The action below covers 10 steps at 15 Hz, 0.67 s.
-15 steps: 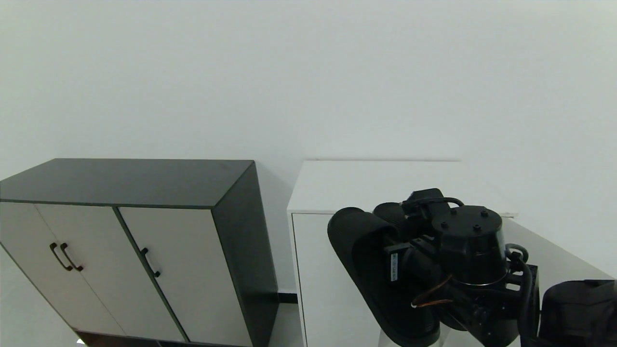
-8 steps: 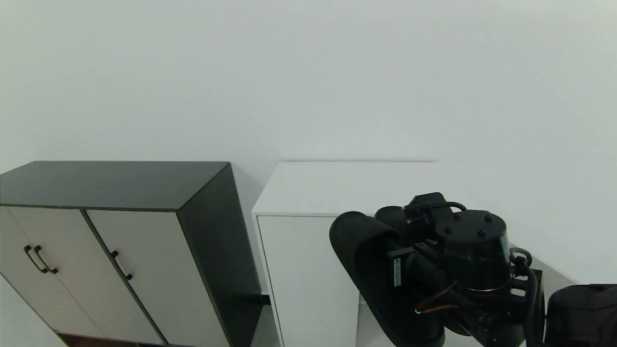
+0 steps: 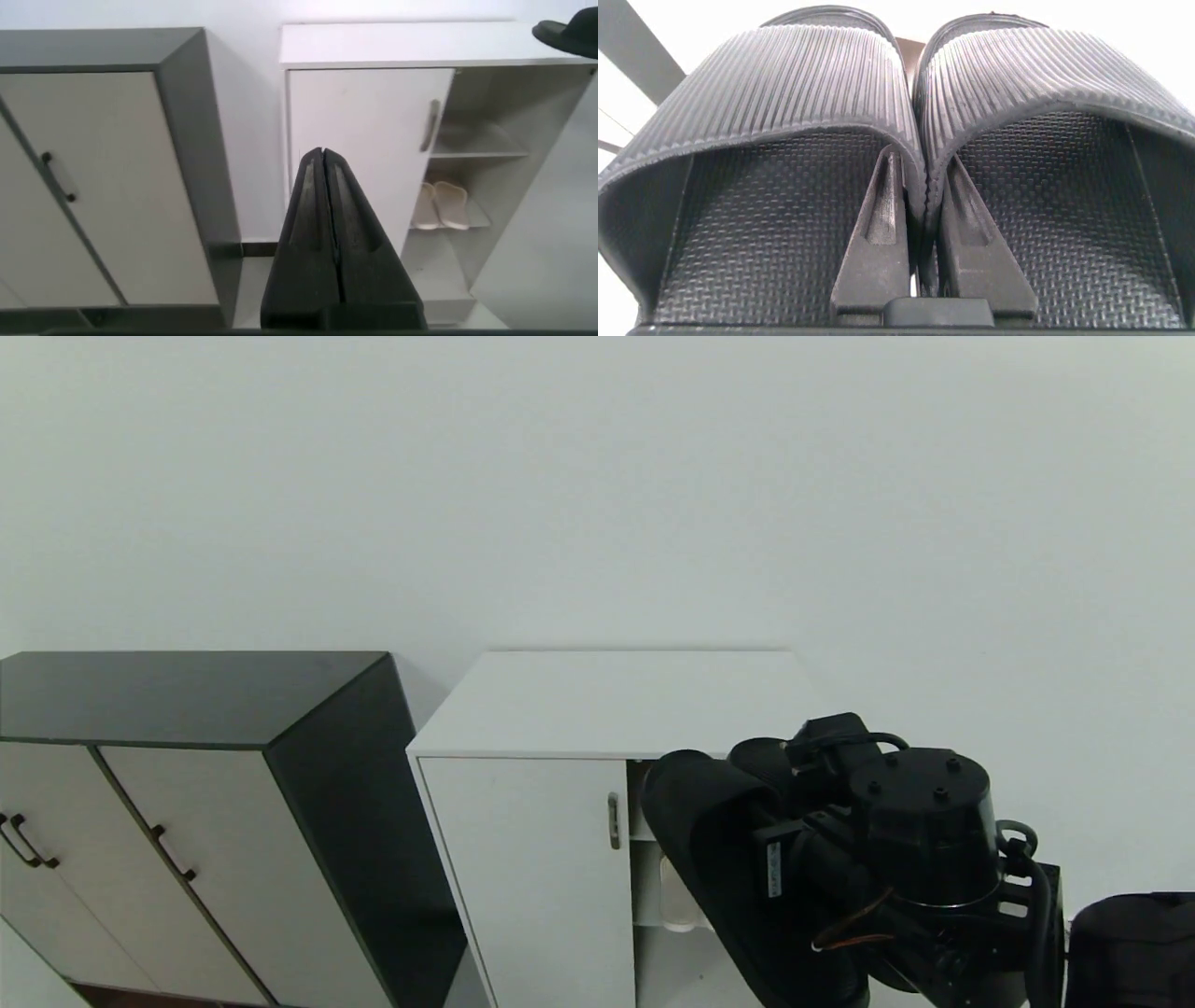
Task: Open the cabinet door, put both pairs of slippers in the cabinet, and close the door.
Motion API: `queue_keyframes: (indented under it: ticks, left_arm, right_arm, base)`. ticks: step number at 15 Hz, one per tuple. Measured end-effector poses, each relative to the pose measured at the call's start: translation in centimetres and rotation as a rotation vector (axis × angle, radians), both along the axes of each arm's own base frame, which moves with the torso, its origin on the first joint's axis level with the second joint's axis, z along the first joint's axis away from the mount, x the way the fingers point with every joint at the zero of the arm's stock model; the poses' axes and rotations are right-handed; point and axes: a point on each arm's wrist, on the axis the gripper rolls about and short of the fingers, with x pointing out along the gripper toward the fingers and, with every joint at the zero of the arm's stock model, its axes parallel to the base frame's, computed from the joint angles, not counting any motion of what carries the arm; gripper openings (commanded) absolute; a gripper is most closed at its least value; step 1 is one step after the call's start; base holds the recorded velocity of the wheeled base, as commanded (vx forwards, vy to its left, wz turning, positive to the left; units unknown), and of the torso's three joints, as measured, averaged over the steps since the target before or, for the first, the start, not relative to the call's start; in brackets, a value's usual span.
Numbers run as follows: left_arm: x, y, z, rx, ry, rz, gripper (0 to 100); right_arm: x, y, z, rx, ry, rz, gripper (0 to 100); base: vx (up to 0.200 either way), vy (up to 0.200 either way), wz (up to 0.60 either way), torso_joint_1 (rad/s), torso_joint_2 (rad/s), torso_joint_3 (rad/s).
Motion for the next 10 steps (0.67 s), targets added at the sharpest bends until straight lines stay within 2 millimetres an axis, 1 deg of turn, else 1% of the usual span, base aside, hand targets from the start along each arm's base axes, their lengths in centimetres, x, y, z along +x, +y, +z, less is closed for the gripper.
queue_keyframes:
  ticks: [6, 10]
  left_arm:
    - [0.00, 0.00, 0.00, 0.000, -0.001, 0.001, 0]
    - [0.00, 0.00, 0.00, 0.000, -0.001, 0.000, 0]
  right_arm:
    - [-0.03, -0.15, 0.12, -0.014, -0.008, 0.002, 0]
    - [-0.20, -0.35, -0.31, -0.044, -0.002, 0.008, 0]
  base:
    - [0.000, 0.000, 0.00, 0.000, 0.00, 0.000]
    - [0.000, 0.000, 0.00, 0.000, 0.00, 0.000]
